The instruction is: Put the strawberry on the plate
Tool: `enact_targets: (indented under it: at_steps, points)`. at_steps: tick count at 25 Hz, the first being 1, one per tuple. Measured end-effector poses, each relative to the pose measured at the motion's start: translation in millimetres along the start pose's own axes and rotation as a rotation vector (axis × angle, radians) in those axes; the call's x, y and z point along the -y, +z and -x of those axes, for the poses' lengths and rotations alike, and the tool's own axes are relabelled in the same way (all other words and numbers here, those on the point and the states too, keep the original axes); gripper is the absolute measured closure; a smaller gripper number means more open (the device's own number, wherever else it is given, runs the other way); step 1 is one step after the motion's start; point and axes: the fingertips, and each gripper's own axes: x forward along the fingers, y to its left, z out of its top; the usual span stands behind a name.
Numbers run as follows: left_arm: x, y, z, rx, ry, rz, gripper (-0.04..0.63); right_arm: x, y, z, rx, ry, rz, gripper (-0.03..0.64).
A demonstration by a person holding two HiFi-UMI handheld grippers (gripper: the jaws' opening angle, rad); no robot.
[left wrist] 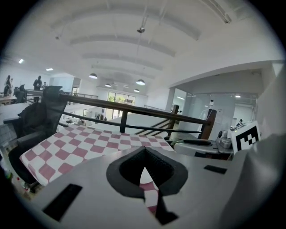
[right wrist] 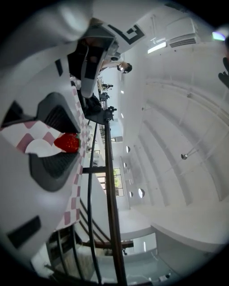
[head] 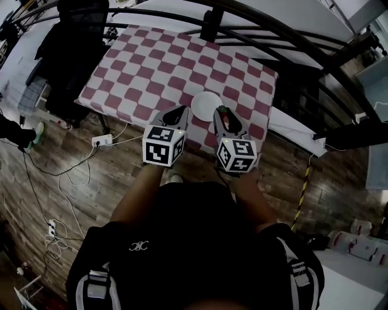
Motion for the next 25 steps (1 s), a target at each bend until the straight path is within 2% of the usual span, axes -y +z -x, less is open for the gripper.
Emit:
enact_targets:
  at_steps: [9, 25]
  points:
    - [-17.8, -12.1, -26.4, -0.067, -0.051, 0.008, 0.597, 21.0, -46.9, -56.8, -0.138, -0.041, 0.038, 0.471]
    - [-38.5, -19.4, -42.9, -0.122, 0.016, 0.028, 0.597, 43.0, -148.1, -140.2, -0.429, -0.023, 0.234, 0.471]
